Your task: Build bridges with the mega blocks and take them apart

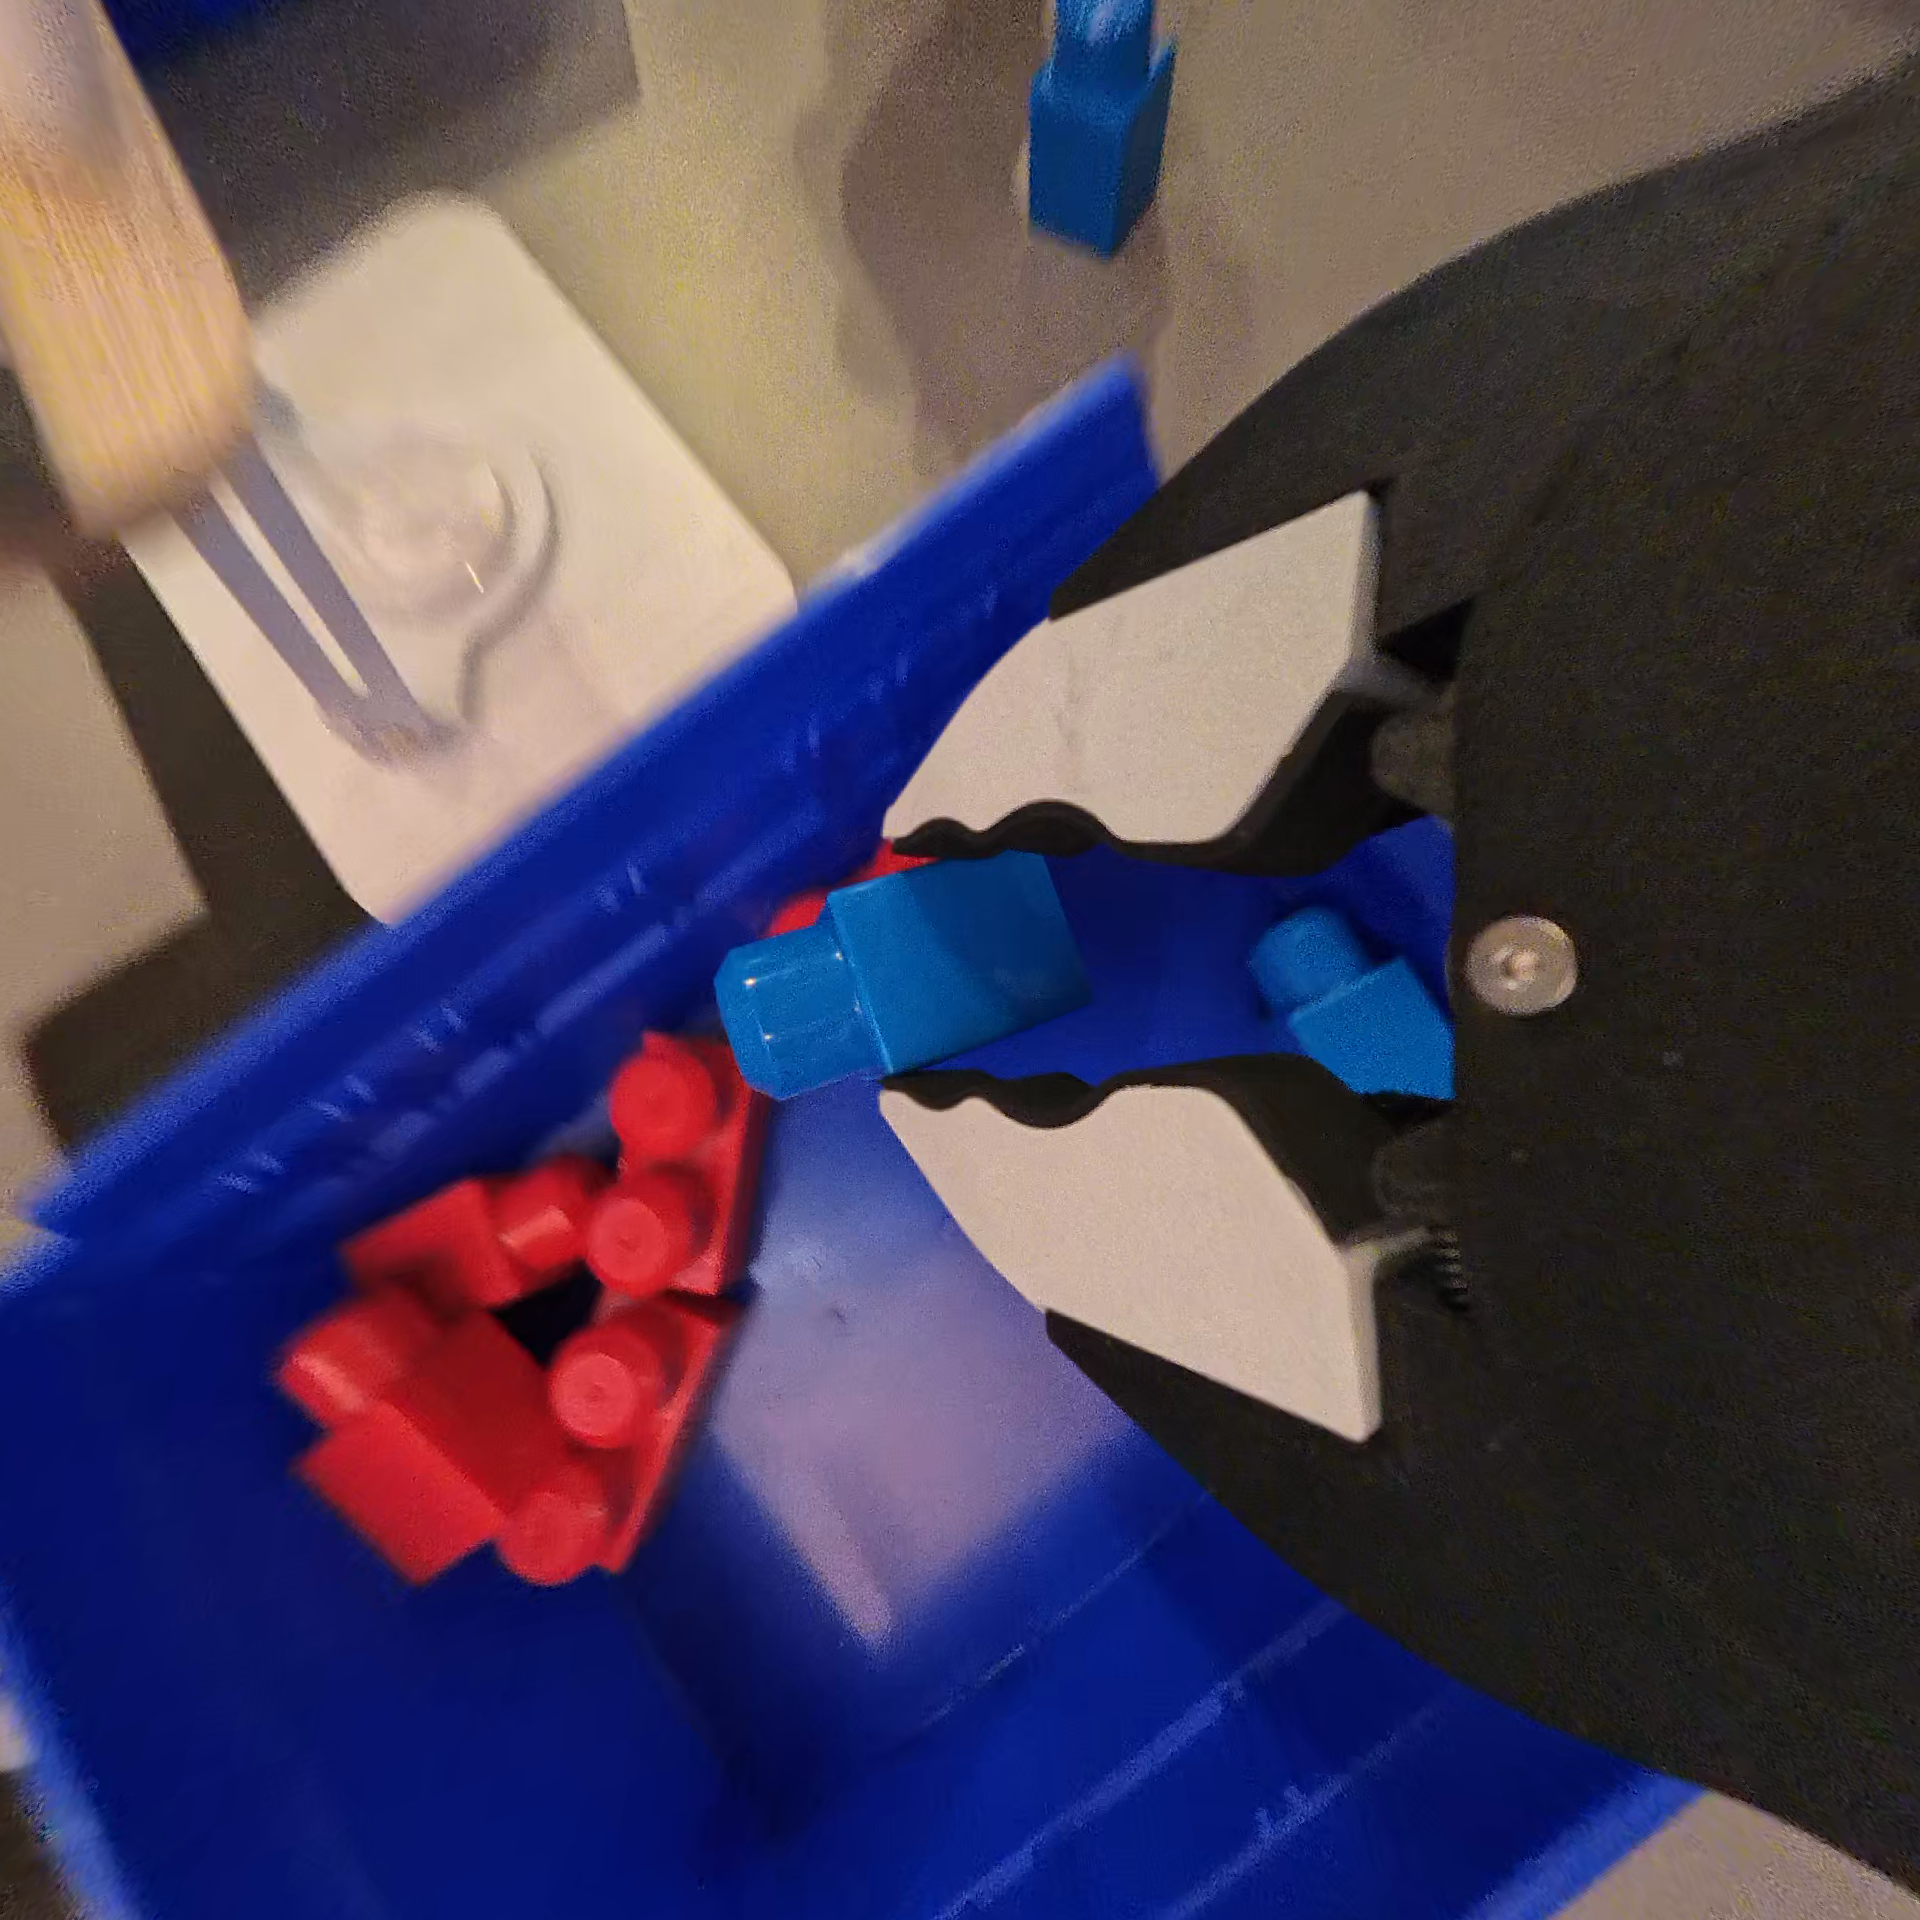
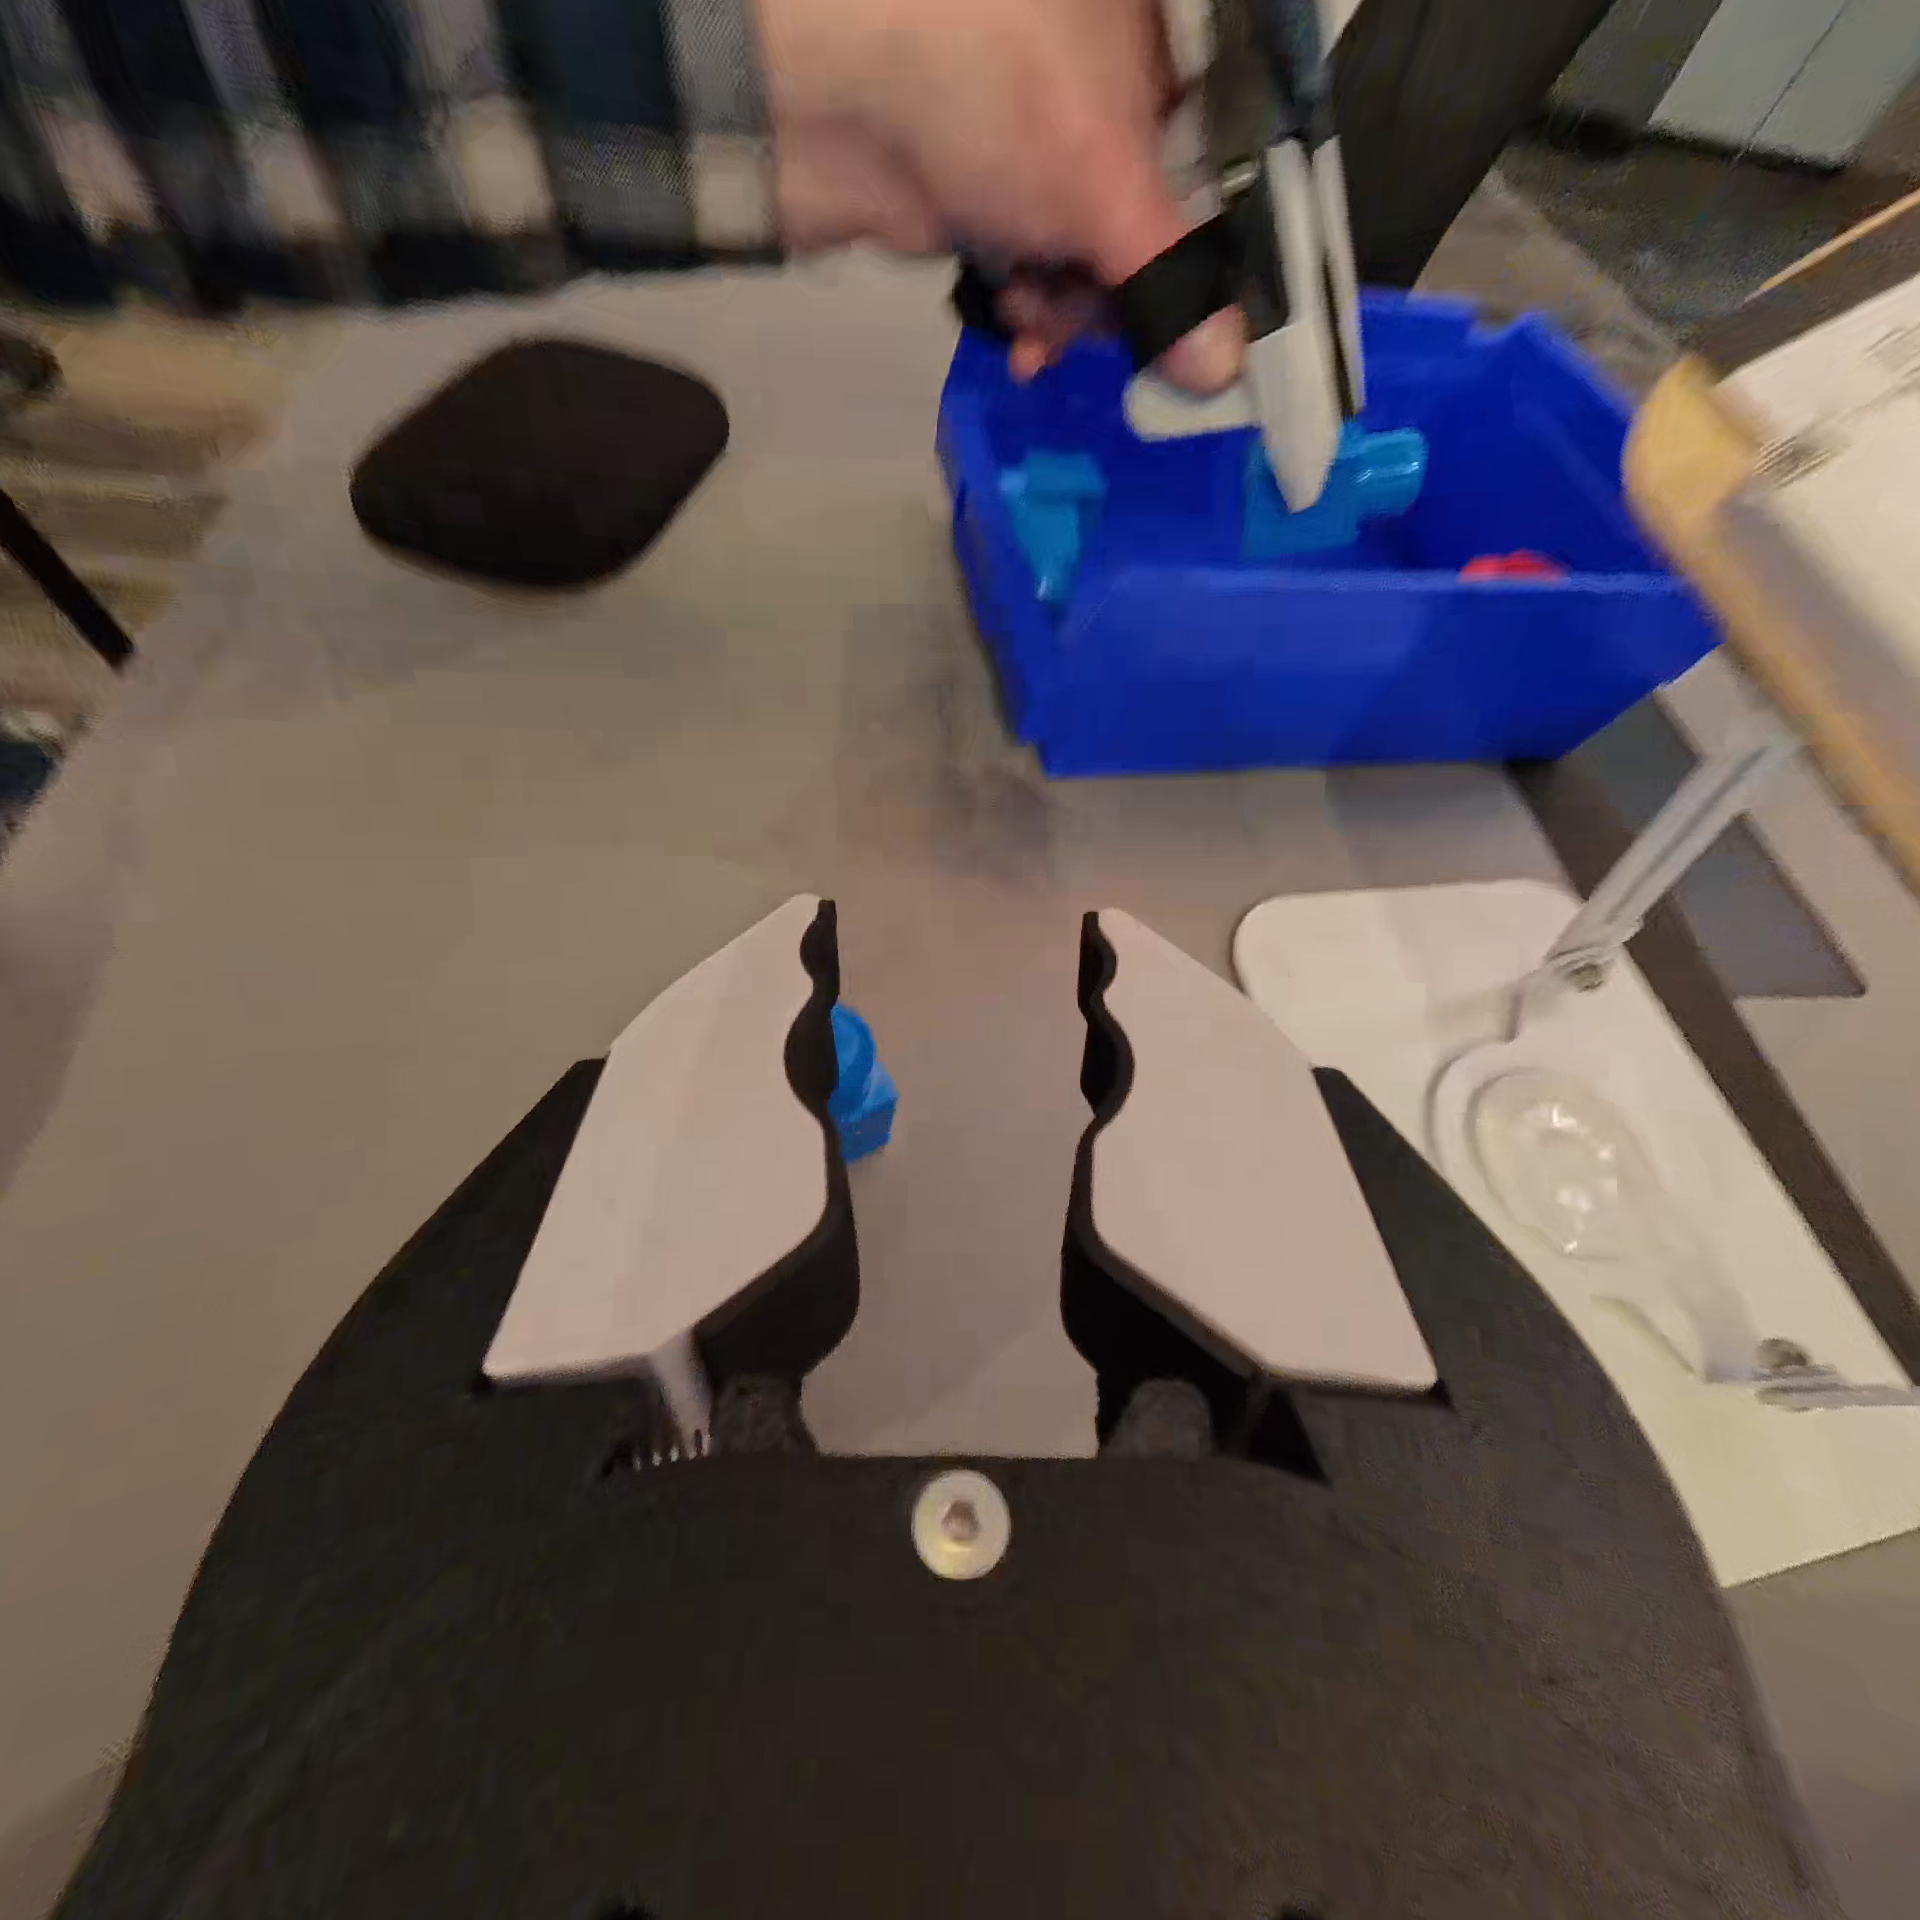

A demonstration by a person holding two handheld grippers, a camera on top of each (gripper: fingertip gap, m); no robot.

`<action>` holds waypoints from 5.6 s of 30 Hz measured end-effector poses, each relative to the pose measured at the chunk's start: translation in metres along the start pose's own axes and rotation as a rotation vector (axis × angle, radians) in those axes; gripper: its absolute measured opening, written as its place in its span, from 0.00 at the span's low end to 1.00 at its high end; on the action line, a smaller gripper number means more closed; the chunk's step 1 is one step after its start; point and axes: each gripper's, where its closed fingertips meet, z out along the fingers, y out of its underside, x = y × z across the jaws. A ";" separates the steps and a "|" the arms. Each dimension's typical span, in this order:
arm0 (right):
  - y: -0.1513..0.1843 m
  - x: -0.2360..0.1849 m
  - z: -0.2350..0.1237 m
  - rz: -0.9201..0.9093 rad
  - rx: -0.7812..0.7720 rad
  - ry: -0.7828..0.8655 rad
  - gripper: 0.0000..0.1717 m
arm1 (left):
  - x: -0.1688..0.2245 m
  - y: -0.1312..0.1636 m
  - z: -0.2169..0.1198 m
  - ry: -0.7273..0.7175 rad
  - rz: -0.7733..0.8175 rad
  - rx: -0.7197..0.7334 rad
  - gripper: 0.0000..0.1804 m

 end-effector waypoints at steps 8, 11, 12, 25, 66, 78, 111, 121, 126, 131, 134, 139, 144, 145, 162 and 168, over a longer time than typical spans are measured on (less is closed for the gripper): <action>-0.098 0.025 -0.023 0.107 0.251 -0.146 0.23 | 0.197 -0.016 -0.087 0.373 0.440 0.335 0.21; -0.109 0.010 -0.020 0.069 0.255 -0.217 0.18 | 0.242 -0.008 -0.093 0.431 0.554 0.362 0.21; -0.110 0.002 -0.019 0.057 0.243 -0.251 0.18 | 0.252 -0.006 -0.095 0.461 0.556 0.367 0.21; -0.069 -0.001 -0.049 -0.046 0.024 -0.188 0.15 | 0.259 0.006 -0.091 0.528 0.477 0.367 0.30; 0.043 -0.023 -0.018 -0.111 -0.141 -0.179 0.19 | -0.064 0.004 0.086 0.017 0.974 -0.348 0.21; 0.016 -0.015 -0.014 -0.142 -0.122 -0.111 0.21 | -0.027 0.040 0.040 -0.018 0.812 -0.286 0.15; -0.068 0.010 0.000 -0.154 -0.010 0.000 0.26 | 0.139 0.041 -0.062 0.130 0.847 -0.318 0.19; -0.062 -0.033 0.004 -0.150 -0.062 -0.160 0.16 | 0.235 0.047 -0.060 0.197 0.890 -0.234 0.19; -0.053 -0.032 -0.026 -0.071 -0.013 -0.160 0.17 | 0.261 0.037 -0.055 0.214 0.843 -0.142 0.20; -0.008 -0.008 -0.066 0.012 -0.089 -0.046 0.16 | 0.261 0.047 -0.048 0.234 0.730 -0.104 0.23; 0.039 0.004 -0.074 0.080 -0.187 0.032 0.16 | 0.258 0.066 -0.030 0.266 0.651 -0.116 0.25; 0.102 0.005 -0.058 0.182 -0.328 0.088 0.16 | 0.253 0.094 0.006 0.273 0.585 -0.154 0.29; 0.130 0.007 -0.048 0.206 -0.418 0.108 0.16 | 0.247 0.103 0.026 0.299 0.561 -0.163 0.29; 0.134 0.006 -0.047 0.212 -0.433 0.102 0.17 | 0.244 0.104 0.028 0.292 0.564 -0.167 0.29; 0.105 -0.043 -0.008 -0.054 -0.505 -0.085 0.00 | 0.253 0.105 0.048 0.506 0.696 -0.151 0.19; 0.097 -0.049 0.005 -0.031 -0.459 -0.106 0.00 | 0.257 0.103 0.052 0.564 0.728 -0.145 0.19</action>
